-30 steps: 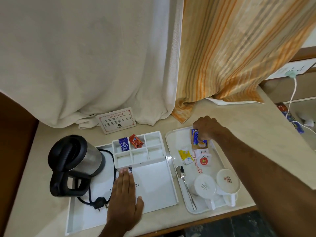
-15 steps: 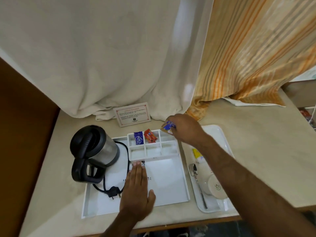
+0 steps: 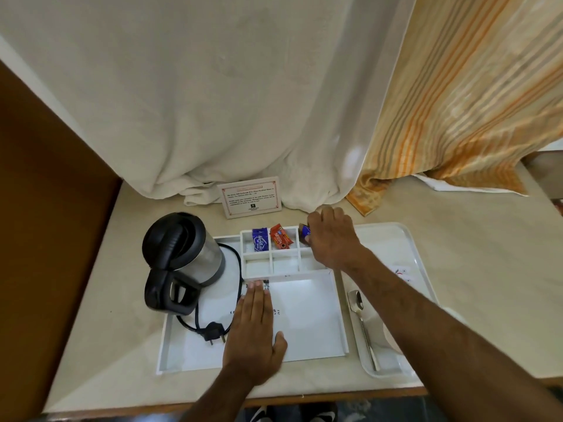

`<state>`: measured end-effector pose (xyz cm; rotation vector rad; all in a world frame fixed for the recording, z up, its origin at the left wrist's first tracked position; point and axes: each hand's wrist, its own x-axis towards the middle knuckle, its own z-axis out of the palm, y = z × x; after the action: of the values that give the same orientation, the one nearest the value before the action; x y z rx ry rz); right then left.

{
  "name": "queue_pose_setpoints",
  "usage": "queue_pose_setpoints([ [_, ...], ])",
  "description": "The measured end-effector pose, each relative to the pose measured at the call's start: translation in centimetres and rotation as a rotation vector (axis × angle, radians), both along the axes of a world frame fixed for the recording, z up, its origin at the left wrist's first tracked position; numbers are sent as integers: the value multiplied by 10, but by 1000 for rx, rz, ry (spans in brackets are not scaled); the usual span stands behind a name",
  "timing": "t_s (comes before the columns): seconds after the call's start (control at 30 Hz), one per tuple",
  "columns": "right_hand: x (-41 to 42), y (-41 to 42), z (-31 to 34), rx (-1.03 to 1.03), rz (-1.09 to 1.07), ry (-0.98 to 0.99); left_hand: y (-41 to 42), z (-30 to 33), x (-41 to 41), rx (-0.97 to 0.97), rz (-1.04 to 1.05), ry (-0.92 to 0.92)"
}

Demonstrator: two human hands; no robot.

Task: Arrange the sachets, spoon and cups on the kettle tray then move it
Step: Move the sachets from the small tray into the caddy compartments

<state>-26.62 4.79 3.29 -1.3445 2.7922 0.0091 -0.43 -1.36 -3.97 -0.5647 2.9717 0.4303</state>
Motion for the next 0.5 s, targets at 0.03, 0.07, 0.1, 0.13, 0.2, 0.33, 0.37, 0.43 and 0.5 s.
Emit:
queue_pose_setpoints([
  [0.03,-2,5,1,-40,-43,-77,0,0,0,0,0,4],
  [0.07,-6,11,5,-121,-96,-207,-1,0,1,3,-3,9],
  [0.1,-11,20,12,-228,-155,-339,-1,-1,1,9,-11,12],
  [0.13,-17,31,17,-323,-197,-421,-1,-2,2,14,-14,15],
  [0.2,-36,58,27,-269,-209,-412,-2,-3,2,12,-13,26],
  [0.33,-48,100,32,254,-128,-506,-2,-4,2,15,-25,49],
  [0.37,-44,102,29,315,-109,-516,-2,-4,1,13,-28,48],
  [0.43,-35,100,20,363,-73,-466,-1,-4,0,8,-19,32],
  [0.5,-29,98,12,331,-53,-414,-1,-4,0,10,-8,19],
])
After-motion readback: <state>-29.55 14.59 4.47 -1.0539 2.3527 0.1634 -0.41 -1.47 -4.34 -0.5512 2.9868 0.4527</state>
